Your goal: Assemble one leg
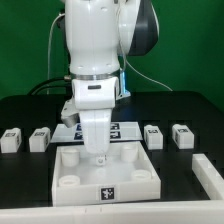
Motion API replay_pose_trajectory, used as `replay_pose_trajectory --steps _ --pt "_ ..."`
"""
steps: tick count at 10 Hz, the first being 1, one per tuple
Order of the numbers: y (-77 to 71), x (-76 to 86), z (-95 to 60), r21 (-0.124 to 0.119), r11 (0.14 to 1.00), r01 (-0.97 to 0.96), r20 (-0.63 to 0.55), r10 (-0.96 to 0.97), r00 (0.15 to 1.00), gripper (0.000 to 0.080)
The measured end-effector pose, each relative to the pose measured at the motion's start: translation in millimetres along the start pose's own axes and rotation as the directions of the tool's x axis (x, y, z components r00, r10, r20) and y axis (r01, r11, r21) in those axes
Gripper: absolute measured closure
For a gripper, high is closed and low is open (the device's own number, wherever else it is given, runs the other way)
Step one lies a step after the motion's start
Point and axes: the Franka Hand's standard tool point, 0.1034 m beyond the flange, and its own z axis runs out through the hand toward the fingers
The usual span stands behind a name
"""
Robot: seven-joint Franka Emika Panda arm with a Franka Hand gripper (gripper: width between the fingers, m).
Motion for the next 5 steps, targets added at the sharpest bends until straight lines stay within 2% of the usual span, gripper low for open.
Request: replay_pose_trajectory --steps 2,3,4,5 --pt "0.0 -0.8 1.0 -0.002 1.000 -0.003 -0.001 0.003 1.000 0.0150" --pt "-0.1 -0.9 1.2 -0.002 1.000 -0.004 -0.001 0.004 1.000 0.0253" --pt "-0.2 -1.0 1.3 -0.002 1.000 -0.004 -0.001 0.004 1.000 0.0253" --pt "-0.2 -1.0 1.3 -0.002 1.000 -0.004 -0.001 0.004 1.000 0.0424"
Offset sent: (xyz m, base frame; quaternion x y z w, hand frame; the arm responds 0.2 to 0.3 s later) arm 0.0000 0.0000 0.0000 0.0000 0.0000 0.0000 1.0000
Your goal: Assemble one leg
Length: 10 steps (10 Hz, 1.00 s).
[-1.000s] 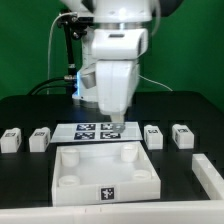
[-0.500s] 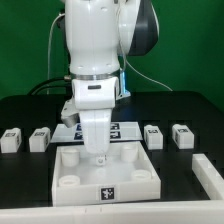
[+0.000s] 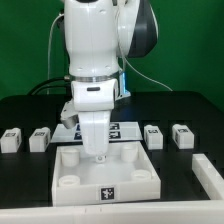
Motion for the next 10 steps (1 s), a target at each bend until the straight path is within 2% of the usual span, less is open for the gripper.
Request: replay_pose_trajectory --steps 1,2,4,10 --pt "0.0 0.0 0.1 0.000 1.000 0.000 0.000 0.000 1.000 0.0609" --pt "-0.2 0.0 0.2 0.000 1.000 0.000 0.000 0.000 1.000 0.0729" --pt "1.5 -0.3 -0.6 -0.006 1.000 -0.002 0.000 0.002 1.000 0.0748" --pt "1.5 -0.6 -0.6 -0.006 1.000 -0.002 0.000 0.002 1.000 0.0748"
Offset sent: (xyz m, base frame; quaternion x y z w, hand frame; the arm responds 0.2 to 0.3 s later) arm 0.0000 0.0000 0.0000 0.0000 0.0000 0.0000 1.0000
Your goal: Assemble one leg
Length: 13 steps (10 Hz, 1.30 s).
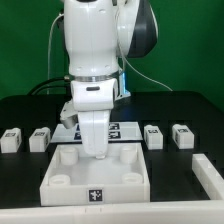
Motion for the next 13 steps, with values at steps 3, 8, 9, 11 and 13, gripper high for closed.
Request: replay_pose_trajectory --steps 3,8,9,11,13 --pt "10.7 22.2 0.3 -0.012 0.999 0.032 -0.011 -0.032 0.999 0.0748" --pt "42.1 90.1 2.0 -0.023 1.000 -0.004 -0.035 0.003 0.999 0.0748" --pt "42.1 90.0 2.1 -0.018 1.000 -0.013 -0.031 0.013 0.999 0.0748" --pt "42.6 89.1 2.0 -0.026 1.000 0.013 -0.033 -0.014 0.999 0.0748" --pt "42.5 89.1 2.0 -0.026 1.000 0.009 -0.033 -0.010 0.999 0.0748"
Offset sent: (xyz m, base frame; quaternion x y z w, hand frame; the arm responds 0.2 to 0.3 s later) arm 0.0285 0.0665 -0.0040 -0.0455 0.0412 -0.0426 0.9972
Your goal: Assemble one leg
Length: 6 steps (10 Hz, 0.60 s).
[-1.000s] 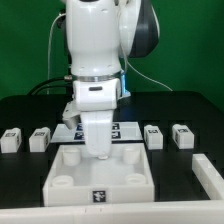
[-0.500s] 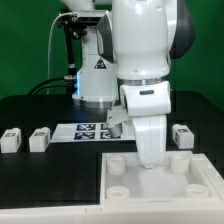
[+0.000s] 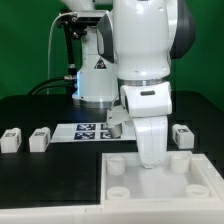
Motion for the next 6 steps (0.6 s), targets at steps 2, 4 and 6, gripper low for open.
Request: replay_pose_trajectory --steps 2,4,6 --pt "-0.1 -0.5 0.4 0.001 1.000 -0.001 0.000 0.001 1.000 0.0645" --pt "-0.2 -0.7 0.5 0.001 1.000 -0.002 0.000 0.002 1.000 0.0369" --pt "0.1 -0.8 0.3 0.000 1.000 -0.002 0.000 0.002 1.000 0.0210"
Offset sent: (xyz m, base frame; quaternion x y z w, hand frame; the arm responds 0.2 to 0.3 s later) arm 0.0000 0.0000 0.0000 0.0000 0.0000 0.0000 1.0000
